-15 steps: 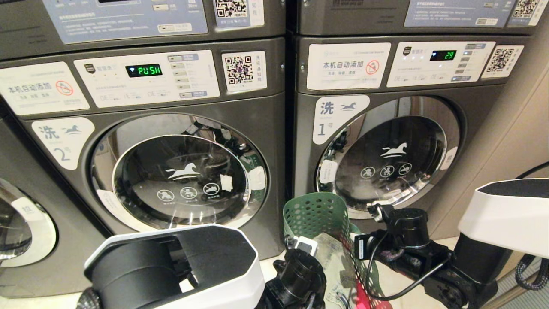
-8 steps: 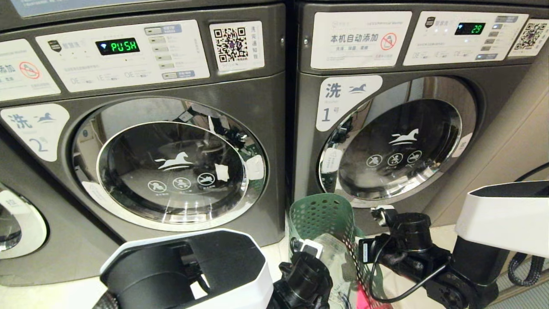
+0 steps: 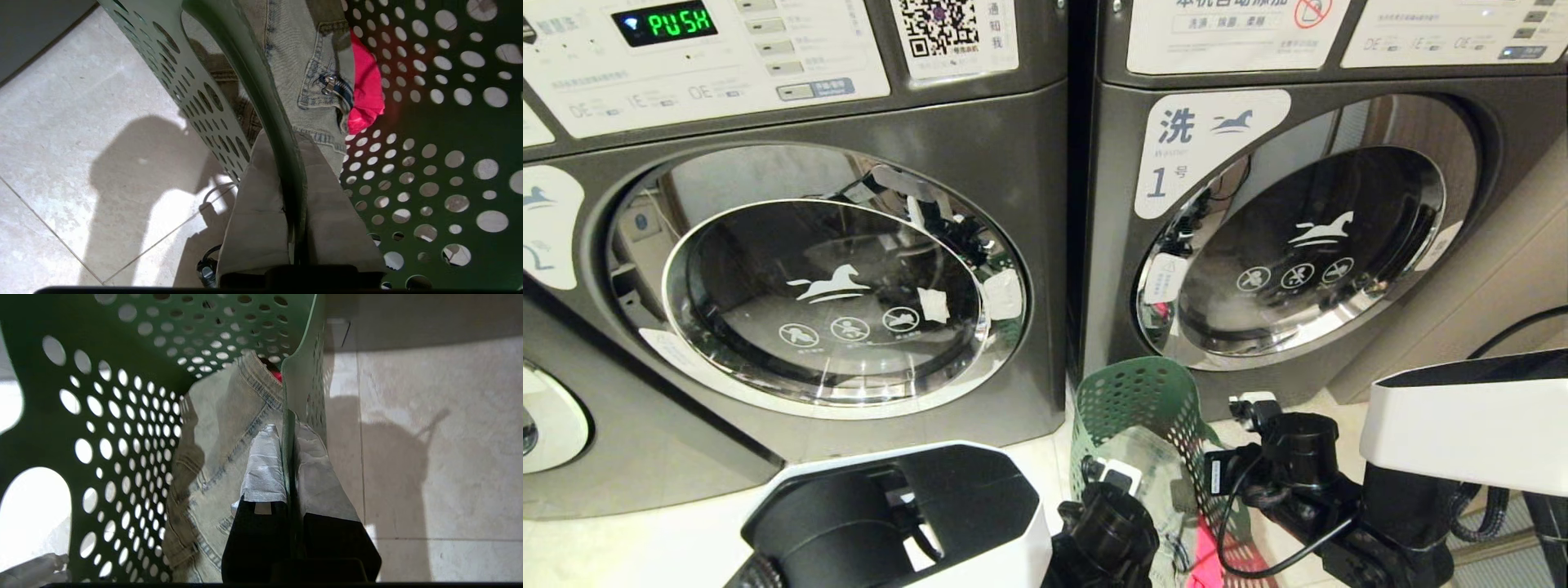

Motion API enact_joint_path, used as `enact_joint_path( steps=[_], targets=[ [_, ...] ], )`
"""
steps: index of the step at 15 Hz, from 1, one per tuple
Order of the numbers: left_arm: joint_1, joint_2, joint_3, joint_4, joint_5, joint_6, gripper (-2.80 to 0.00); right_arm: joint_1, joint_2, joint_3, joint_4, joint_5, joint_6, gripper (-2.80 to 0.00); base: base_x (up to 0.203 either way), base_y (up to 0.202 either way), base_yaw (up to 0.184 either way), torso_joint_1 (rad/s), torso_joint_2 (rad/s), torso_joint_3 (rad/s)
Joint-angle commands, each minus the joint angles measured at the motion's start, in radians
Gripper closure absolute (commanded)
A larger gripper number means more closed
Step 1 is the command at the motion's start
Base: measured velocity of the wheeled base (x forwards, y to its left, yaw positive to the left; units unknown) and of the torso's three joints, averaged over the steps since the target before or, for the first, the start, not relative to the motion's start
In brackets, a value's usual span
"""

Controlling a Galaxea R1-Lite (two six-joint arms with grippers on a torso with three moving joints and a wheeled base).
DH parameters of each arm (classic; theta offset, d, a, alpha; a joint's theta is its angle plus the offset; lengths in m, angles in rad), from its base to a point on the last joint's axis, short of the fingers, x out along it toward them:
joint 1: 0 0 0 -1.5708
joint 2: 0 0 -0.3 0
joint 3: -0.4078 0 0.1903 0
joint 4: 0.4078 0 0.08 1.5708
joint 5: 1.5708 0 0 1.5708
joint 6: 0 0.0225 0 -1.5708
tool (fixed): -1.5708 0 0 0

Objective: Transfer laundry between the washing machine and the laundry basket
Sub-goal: Pick up the clothes basket and put it beside the washing machine

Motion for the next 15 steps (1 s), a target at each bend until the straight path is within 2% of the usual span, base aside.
enact_joint_path(
  steps=[1,7,11,15],
  targets=[
    [0.0,0.005,-0.014,-0.003,0.003,-0.001,0.0,0.0,0.02,0.0,-0.008,-0.001,0.0,0.0,0.0,0.0,0.0,0.005,0.0,-0.201],
    [0.011,0.024,-0.047,-0.004,0.004,0.019,0.0,0.0,0.022,0.002,-0.008,-0.001,0.002,0.0,0.0,0.0,0.0,0.002,0.0,-0.194],
    [0.019,0.058,-0.11,-0.009,0.045,0.051,0.0,0.0,0.022,-0.002,-0.008,-0.001,0.0,0.0,0.0,0.0,0.0,0.002,0.0,-0.045],
    [0.024,0.069,-0.117,-0.016,0.045,0.055,0.0,0.0,0.022,-0.003,-0.009,-0.001,0.0,0.0,0.0,0.0,0.0,0.0,0.0,0.0]
  ],
)
